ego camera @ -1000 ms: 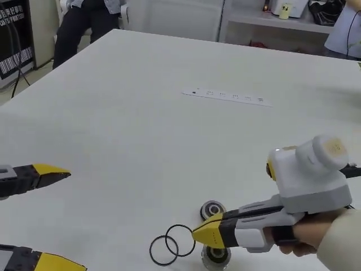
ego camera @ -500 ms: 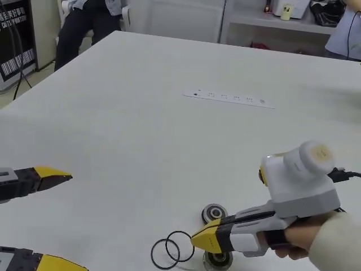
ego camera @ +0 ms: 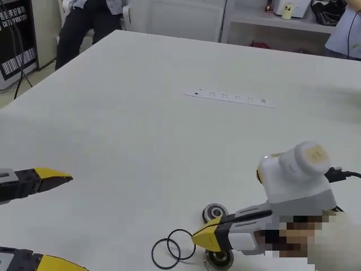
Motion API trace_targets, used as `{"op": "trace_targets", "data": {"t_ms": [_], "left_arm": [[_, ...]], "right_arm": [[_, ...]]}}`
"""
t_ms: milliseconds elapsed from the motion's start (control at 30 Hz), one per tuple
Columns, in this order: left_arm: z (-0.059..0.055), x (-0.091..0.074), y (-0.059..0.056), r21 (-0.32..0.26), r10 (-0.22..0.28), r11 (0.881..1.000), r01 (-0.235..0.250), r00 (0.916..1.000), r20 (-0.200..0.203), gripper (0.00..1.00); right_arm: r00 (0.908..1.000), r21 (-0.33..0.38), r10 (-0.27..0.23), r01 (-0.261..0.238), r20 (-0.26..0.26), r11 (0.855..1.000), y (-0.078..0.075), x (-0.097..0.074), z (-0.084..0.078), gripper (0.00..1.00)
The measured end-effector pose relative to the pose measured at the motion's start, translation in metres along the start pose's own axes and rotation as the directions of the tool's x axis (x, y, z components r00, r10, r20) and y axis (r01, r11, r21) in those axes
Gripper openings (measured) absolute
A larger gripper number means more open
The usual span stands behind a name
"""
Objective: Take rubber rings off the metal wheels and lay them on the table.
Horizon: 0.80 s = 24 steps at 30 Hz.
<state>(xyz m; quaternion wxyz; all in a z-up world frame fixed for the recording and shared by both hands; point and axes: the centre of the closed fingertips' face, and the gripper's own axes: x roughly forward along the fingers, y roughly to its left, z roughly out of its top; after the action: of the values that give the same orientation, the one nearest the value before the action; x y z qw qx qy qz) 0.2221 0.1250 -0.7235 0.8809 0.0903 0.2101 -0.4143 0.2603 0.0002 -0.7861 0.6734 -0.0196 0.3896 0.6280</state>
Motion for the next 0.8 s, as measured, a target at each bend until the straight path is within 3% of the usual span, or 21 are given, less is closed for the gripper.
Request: {"op": "trace_targets", "data": {"t_ms": [800], "left_arm": [[-0.0012,-0.0007,0.0002,-0.009,0.012,1.000,-0.012,0.9999,-0.005,0.85]], "right_arm": [[0.9980,-0.048,-0.029,0.027,-0.055,0.998,-0.0070,0.0064,-0.0096,0.10]]}}
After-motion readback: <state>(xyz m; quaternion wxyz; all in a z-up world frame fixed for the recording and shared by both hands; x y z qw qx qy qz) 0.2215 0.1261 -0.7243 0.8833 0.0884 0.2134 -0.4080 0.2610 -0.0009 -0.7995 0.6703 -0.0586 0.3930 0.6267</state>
